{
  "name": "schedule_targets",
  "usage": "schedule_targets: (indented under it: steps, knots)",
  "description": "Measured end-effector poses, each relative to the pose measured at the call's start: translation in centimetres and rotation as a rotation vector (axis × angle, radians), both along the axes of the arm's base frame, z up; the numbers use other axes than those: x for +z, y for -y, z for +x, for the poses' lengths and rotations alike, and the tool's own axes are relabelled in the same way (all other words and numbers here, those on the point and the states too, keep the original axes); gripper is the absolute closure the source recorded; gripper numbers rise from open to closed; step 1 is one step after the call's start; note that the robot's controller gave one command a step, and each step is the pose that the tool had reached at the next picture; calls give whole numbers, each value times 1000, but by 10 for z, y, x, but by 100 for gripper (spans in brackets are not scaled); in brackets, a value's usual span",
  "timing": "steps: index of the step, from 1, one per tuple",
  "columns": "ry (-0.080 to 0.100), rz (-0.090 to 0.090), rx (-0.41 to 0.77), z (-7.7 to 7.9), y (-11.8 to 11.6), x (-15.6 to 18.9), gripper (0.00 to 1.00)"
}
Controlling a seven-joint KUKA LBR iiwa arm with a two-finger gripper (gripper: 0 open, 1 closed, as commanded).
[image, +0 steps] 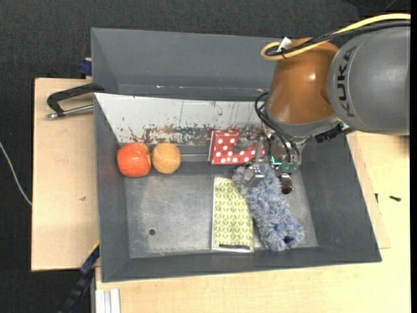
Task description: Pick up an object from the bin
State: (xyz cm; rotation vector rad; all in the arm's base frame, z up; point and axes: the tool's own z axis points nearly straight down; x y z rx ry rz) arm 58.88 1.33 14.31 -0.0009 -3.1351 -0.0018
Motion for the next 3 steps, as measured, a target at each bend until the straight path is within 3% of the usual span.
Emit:
schedule_targets:
  steps: [1, 2, 3]
  knots:
    - [8, 0, 0, 2, 0, 5, 0]
    - [17, 2, -136, -6, 18, -34, 0]
    - [16, 1, -184, -13, 29, -65, 0]
